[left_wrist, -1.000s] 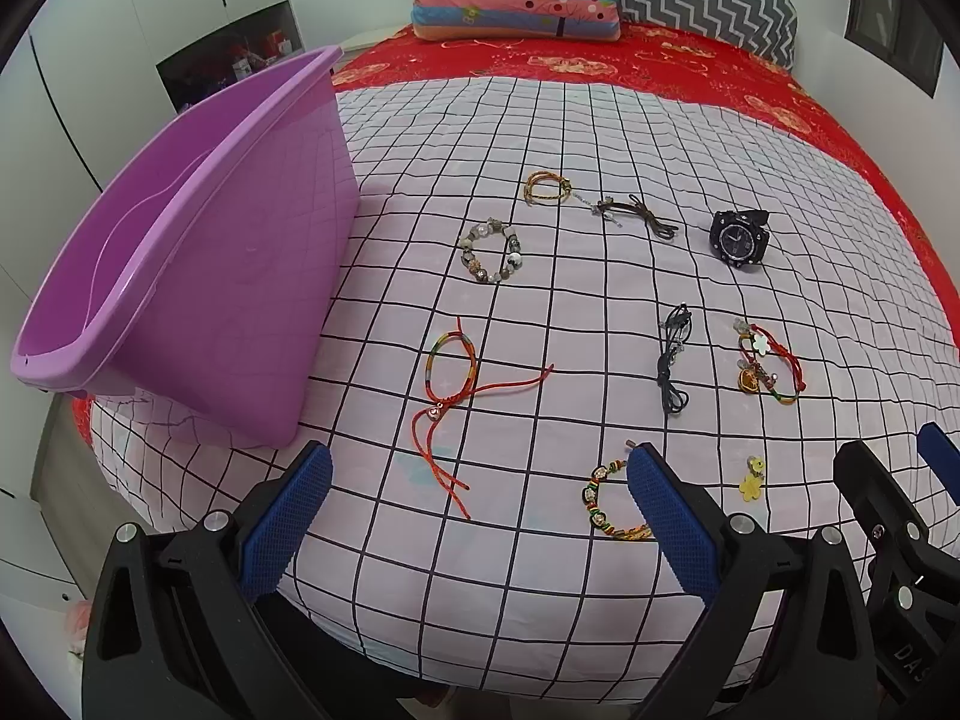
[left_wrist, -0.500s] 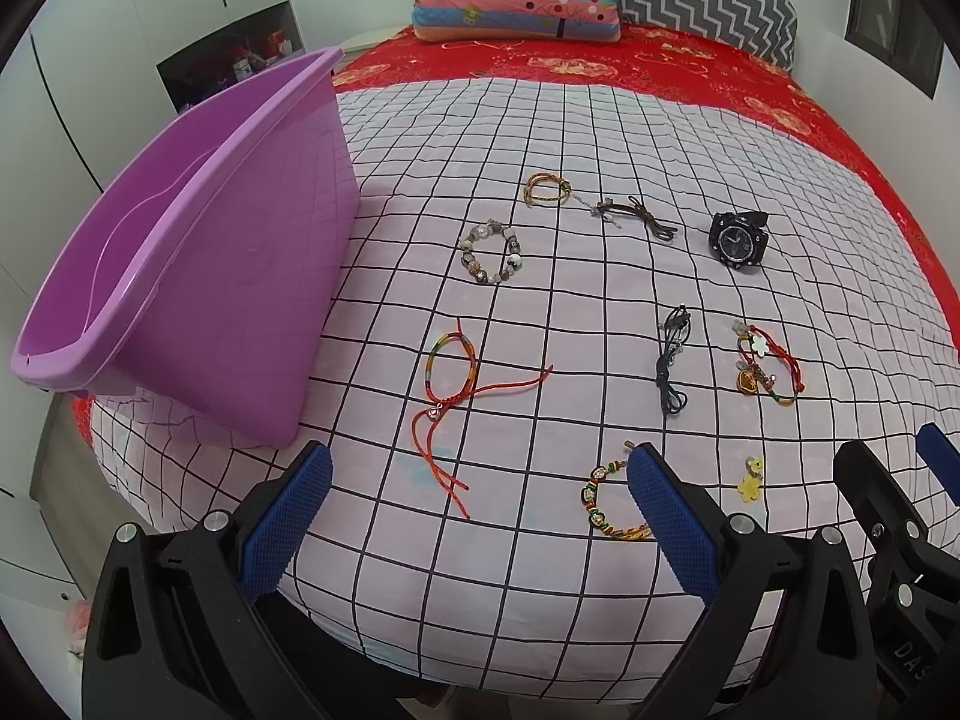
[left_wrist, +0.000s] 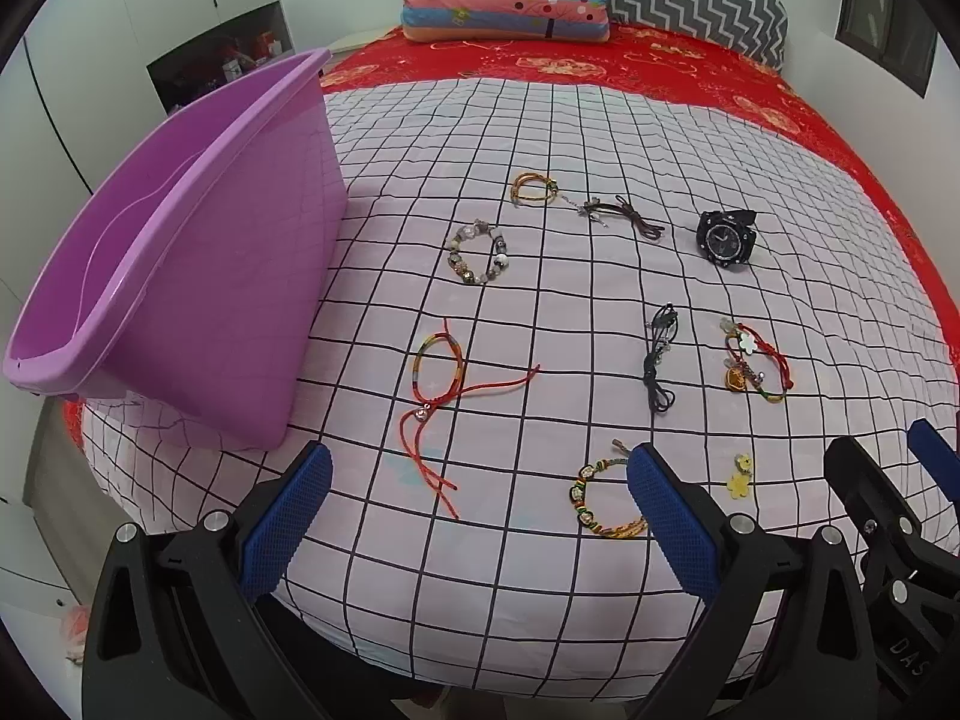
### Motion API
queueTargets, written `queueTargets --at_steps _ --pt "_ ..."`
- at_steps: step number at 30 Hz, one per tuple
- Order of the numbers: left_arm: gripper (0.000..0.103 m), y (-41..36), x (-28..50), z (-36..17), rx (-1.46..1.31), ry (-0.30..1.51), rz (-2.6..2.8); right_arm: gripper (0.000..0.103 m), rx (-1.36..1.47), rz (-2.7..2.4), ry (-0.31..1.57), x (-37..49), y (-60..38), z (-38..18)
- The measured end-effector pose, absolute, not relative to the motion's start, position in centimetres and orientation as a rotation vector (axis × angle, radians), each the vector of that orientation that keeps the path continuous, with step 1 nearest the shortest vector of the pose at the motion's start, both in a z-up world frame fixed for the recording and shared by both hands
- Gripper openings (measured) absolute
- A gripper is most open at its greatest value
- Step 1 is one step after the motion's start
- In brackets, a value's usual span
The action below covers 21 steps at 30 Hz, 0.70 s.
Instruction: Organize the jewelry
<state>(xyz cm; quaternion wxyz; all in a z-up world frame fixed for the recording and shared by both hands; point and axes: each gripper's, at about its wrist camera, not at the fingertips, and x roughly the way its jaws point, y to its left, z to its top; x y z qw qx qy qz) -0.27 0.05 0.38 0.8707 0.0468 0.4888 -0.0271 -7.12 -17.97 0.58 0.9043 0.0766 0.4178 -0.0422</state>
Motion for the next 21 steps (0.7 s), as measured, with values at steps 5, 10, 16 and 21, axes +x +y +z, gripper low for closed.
queueTargets --at_steps 5,10,16,21 --pt "0.097 0.11 -0.29 0.47 0.093 1.019 -0.058 0.094 0.157 -0.088 0.859 -7.15 -18.02 0.84" --pt "0.096 0.30 -0.37 0.47 0.086 1.017 -0.059 0.094 0.158 -0.089 0.858 -7.18 -18.05 0.90" --pt "0.096 0.29 -0.39 0.48 0.081 1.020 -0.068 0.094 0.158 -0.089 0.855 -7.20 -18.12 0.91" --pt "0.096 0.15 -0.50 0.57 0.087 1.015 -0.071 0.094 0.159 -0.090 0.856 -7.20 -18.16 0.92"
